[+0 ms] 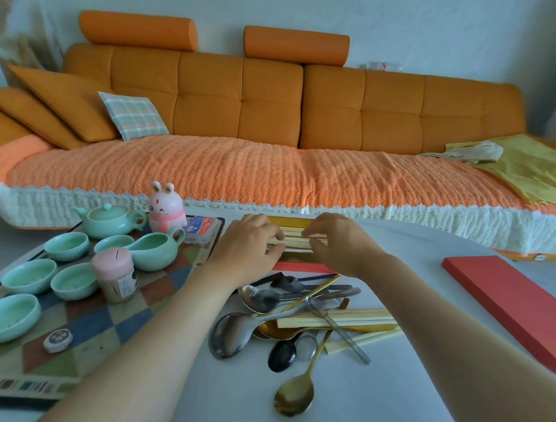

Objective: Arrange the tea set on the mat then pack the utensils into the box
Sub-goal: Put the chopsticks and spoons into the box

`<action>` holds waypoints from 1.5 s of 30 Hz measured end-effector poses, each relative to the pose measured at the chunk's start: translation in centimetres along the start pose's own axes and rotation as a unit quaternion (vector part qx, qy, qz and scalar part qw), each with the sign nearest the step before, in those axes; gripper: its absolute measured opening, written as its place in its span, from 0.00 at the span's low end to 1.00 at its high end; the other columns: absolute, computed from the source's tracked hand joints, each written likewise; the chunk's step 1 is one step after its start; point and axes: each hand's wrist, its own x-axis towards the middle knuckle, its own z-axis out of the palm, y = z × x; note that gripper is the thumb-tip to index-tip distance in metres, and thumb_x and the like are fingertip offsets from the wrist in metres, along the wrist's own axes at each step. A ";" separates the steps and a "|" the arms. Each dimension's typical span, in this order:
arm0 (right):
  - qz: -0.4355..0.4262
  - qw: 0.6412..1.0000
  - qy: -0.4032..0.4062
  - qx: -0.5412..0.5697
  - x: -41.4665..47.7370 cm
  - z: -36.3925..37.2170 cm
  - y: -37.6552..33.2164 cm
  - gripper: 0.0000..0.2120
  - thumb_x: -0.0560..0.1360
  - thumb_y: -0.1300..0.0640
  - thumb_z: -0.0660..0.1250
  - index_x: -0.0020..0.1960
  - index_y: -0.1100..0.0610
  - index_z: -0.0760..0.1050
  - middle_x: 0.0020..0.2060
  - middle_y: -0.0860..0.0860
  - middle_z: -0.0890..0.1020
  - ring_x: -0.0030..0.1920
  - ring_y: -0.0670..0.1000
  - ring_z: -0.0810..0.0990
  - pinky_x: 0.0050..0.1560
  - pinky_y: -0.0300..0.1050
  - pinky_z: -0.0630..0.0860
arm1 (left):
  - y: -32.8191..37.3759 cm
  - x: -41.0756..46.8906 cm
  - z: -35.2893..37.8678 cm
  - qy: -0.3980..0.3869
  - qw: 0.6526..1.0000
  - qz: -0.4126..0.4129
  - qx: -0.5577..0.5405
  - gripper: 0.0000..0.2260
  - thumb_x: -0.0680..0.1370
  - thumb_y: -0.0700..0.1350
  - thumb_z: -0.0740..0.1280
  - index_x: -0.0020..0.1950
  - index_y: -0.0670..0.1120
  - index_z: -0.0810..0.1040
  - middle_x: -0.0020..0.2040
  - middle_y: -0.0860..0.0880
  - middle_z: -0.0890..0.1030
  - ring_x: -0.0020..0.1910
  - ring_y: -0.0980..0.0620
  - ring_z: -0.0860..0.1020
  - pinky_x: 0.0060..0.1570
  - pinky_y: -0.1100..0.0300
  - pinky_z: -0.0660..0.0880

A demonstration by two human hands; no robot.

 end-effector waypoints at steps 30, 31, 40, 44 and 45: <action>0.065 0.983 -0.168 -0.022 -8.7 -2.9 0.5 0.08 0.81 0.51 0.64 0.54 0.46 0.81 0.48 0.41 0.76 0.50 0.45 0.75 0.51 0.40 0.70 | 7.1 -3.5 -2.2 -0.209 0.974 -0.026 -0.082 0.13 0.78 0.59 0.65 0.60 0.57 0.78 0.49 0.60 0.77 0.47 0.58 0.76 0.45 0.58 0.76; 0.068 0.985 -0.155 -0.017 -8.5 -3.1 0.5 0.08 0.81 0.53 0.63 0.54 0.46 0.80 0.48 0.42 0.77 0.50 0.46 0.76 0.51 0.40 0.71 | 7.1 -3.4 -2.2 -0.207 0.973 -0.035 -0.097 0.11 0.79 0.57 0.65 0.59 0.57 0.78 0.46 0.59 0.78 0.44 0.58 0.77 0.41 0.59 0.74; 0.078 0.996 0.011 0.046 -5.6 -2.7 0.8 0.11 0.82 0.60 0.61 0.56 0.53 0.81 0.48 0.45 0.75 0.48 0.47 0.74 0.48 0.39 0.68 | 3.8 -1.3 -2.7 -0.139 0.976 -0.099 -0.133 0.08 0.80 0.56 0.64 0.47 0.55 0.80 0.43 0.52 0.82 0.39 0.50 0.80 0.43 0.52 0.77; 0.067 0.996 0.050 0.029 -3.2 -1.9 1.0 0.15 0.81 0.66 0.58 0.58 0.54 0.81 0.50 0.48 0.76 0.48 0.50 0.75 0.47 0.40 0.70 | 1.2 -0.4 -1.9 0.003 0.993 -0.089 -0.071 0.09 0.80 0.54 0.64 0.52 0.52 0.81 0.49 0.54 0.80 0.52 0.51 0.76 0.51 0.52 0.74; 0.063 0.996 0.055 0.022 -2.6 -1.6 1.0 0.17 0.80 0.68 0.58 0.59 0.55 0.81 0.51 0.50 0.76 0.49 0.51 0.76 0.49 0.42 0.72 | 0.6 -0.1 -1.5 0.034 0.995 -0.088 -0.041 0.09 0.80 0.52 0.64 0.54 0.51 0.82 0.52 0.53 0.79 0.56 0.50 0.74 0.53 0.53 0.71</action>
